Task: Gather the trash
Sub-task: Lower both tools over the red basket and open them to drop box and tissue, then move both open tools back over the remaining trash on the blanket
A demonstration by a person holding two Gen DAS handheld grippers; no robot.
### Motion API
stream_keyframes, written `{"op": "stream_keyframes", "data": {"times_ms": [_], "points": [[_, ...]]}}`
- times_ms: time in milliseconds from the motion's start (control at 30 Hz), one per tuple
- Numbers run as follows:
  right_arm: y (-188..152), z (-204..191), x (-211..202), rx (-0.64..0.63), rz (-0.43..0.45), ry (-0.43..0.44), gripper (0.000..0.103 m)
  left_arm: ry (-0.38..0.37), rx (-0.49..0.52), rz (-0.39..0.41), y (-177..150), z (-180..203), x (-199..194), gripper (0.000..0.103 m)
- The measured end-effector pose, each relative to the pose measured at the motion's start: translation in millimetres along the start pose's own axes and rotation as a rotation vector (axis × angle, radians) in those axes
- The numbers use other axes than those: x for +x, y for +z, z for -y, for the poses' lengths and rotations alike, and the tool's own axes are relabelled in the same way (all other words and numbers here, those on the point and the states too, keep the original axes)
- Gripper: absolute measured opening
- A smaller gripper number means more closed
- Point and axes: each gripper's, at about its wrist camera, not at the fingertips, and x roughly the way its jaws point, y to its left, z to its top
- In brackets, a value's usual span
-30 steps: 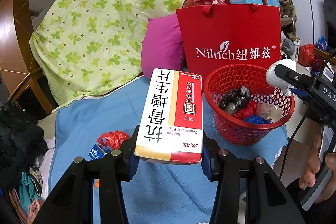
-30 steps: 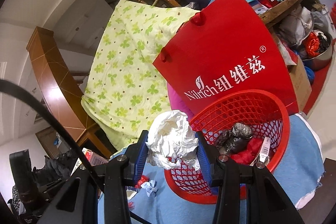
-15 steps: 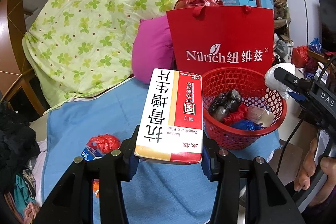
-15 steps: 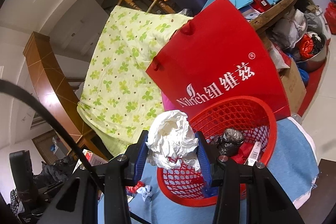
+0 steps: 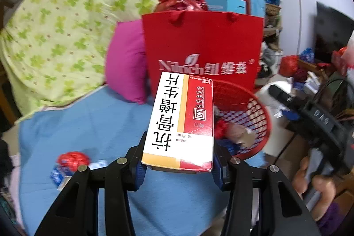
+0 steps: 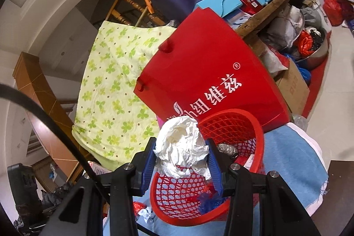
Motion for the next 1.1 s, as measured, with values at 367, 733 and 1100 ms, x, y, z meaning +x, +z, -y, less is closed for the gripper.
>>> {"op": "stream_keyframes", "data": {"times_ms": [367,733,1100], "points": [[-1.7,7.2,22.1,0.013,-0.055,-0.05,0.052,-0.181,-0.021,-0.018,17.5,23.5,40.3,0.053],[-3.9,12.1,33.7,0.06,-0.068,-0.072,0.065,-0.135,-0.031,-0.002,22.4,14.0,76.5,0.05],[0.5,16.0,31.2,0.074,-0.041,-0.072,0.065,-0.162,0.028,0.019,51.9,28.3,96.0,0.03]]}}
